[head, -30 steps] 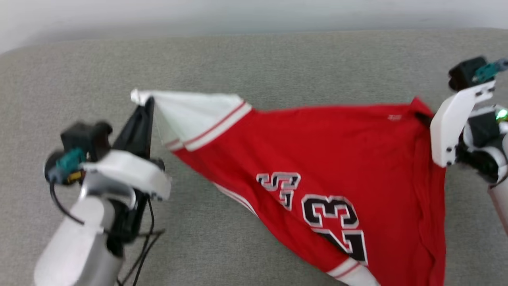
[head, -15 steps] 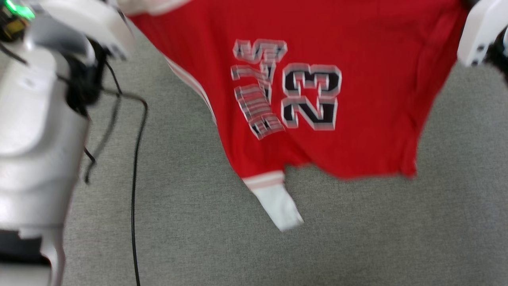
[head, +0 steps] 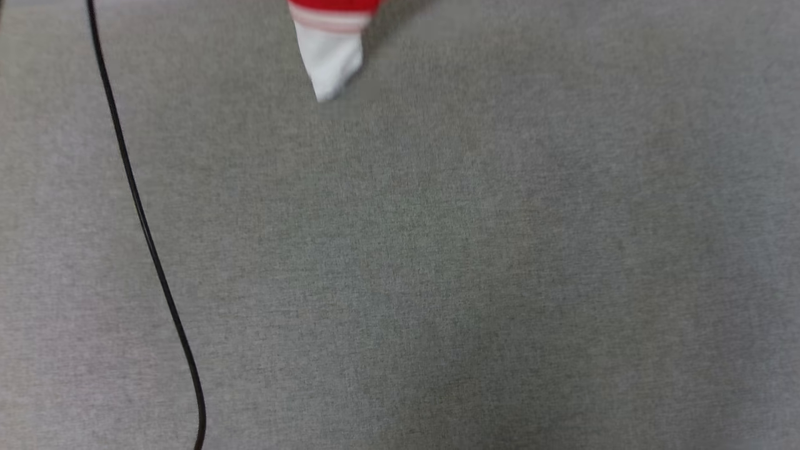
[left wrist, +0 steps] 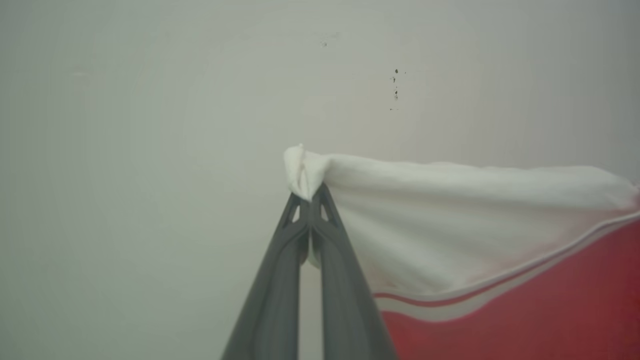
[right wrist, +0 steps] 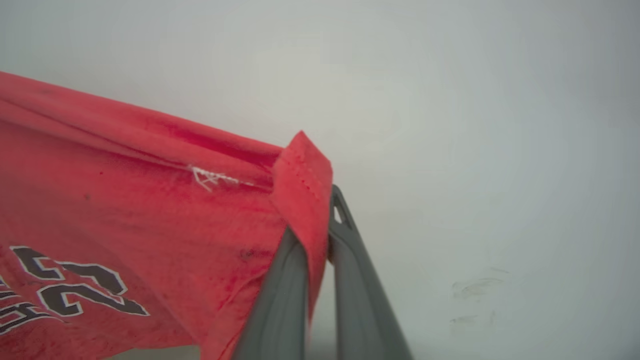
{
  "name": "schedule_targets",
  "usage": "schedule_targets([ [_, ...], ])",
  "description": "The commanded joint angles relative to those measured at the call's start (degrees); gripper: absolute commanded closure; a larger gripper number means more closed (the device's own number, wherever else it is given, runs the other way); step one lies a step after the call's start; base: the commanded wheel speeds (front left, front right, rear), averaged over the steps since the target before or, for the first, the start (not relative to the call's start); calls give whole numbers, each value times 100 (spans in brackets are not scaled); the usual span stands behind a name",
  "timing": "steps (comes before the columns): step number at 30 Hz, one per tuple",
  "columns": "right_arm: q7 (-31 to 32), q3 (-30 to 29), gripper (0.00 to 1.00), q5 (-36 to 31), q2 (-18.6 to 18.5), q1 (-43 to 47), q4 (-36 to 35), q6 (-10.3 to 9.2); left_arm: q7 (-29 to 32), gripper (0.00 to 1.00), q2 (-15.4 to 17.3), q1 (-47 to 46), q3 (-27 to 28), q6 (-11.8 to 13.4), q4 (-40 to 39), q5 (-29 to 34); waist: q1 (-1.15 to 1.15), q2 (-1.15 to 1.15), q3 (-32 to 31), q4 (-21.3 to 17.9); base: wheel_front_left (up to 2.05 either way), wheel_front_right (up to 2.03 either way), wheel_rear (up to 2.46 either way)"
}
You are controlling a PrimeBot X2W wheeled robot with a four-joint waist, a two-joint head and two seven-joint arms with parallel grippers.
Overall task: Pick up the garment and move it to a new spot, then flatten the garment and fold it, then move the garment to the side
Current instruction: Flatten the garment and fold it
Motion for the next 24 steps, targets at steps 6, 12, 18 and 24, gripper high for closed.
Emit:
schedule_targets([
  [6,-312,-74,100,-206,74,-698,359,-13,-45,100,115,-731,63,-36,259,30,-1,0,697,39,0,0,0],
  [12,-772,103,100,-94,308,-1036,989,-12,-170,100,2,-794,81,-30,491,-95,-1,0,1266,120,0,0,0],
  [18,-1022,386,100,177,328,-882,1469,-11,-241,100,-134,-382,74,-102,605,-255,-1,0,1487,242,0,0,0],
  [24,-1388,813,100,678,341,-123,1714,-11,-461,100,-349,535,94,-299,835,-530,-1,0,1361,392,0,0,0],
])
